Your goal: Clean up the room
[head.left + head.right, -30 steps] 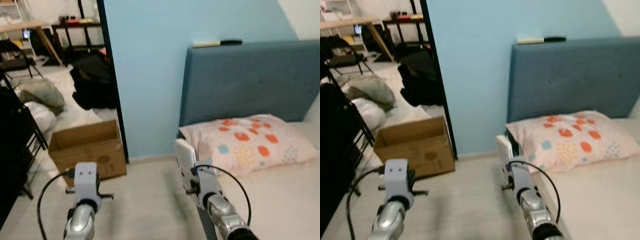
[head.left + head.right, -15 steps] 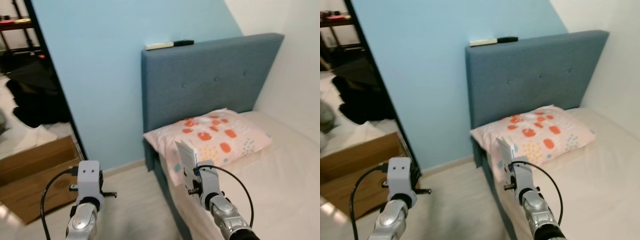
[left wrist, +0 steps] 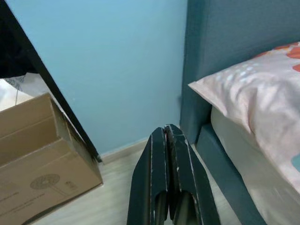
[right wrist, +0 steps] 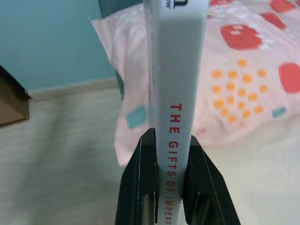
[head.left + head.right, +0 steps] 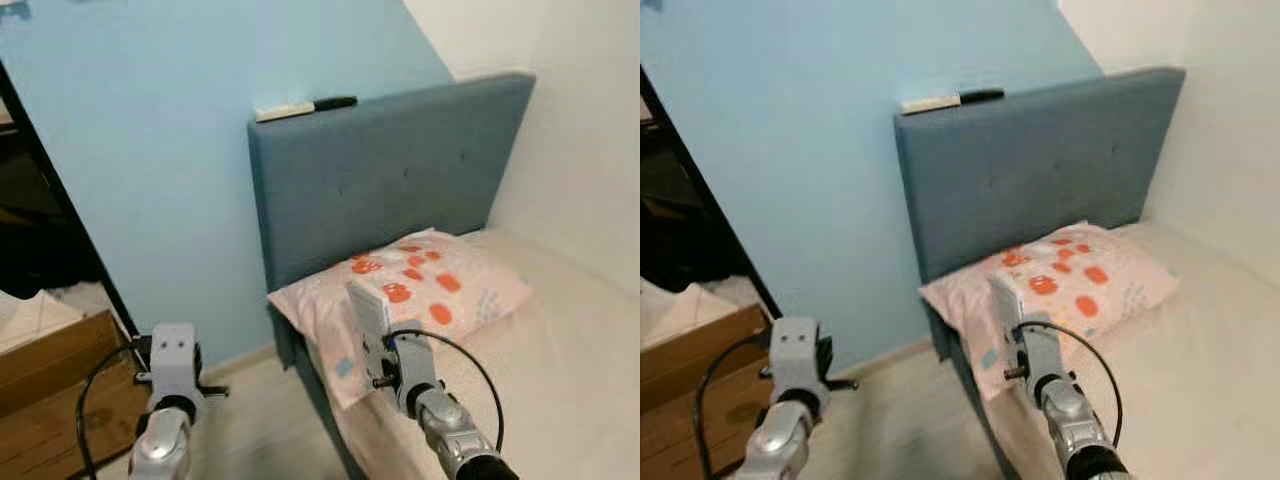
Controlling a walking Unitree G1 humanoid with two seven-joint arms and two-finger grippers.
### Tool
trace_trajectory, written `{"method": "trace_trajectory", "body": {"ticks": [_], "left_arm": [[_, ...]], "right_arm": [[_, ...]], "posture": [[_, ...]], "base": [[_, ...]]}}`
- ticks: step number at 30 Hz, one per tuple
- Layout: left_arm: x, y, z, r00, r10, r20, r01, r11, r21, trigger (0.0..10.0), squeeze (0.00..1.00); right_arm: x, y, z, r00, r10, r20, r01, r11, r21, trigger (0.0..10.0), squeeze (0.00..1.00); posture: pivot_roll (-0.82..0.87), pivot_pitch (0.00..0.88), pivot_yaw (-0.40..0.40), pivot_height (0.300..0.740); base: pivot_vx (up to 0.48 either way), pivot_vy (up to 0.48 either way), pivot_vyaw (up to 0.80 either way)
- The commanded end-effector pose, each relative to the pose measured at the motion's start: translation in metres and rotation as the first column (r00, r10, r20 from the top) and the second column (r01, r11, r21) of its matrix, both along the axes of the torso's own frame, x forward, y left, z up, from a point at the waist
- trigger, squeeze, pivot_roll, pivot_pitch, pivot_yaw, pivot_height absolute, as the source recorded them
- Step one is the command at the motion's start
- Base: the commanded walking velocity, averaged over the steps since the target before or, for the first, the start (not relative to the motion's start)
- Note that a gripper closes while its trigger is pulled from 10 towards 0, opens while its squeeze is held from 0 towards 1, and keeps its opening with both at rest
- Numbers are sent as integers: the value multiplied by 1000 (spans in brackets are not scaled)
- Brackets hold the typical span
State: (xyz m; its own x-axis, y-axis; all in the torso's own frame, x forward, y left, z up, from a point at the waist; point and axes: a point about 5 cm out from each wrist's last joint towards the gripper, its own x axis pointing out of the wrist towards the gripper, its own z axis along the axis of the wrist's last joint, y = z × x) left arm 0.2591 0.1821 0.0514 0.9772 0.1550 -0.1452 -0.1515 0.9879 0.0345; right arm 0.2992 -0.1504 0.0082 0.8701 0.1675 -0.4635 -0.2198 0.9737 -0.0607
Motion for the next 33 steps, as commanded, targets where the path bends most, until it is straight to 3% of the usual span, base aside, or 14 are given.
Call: {"method": "trace_trajectory", "body": {"ticks": [1, 33], "left_arm": [[-3, 5, -3, 1000, 10, -16, -10, 1000, 7, 10000, 0], [-1, 7, -3, 1000, 5, -21, -5, 1000, 22, 10000, 0]], "right_arm": [[2, 9, 3, 999, 24, 24, -25, 1000, 16, 10000, 0], [2, 12, 2, 1000, 16, 19, -17, 1000, 21, 10000, 0]], "posture": [[-40, 0, 4, 740], [-35, 0, 16, 740]], "base": [[307, 0, 0], [275, 0, 0]]}}
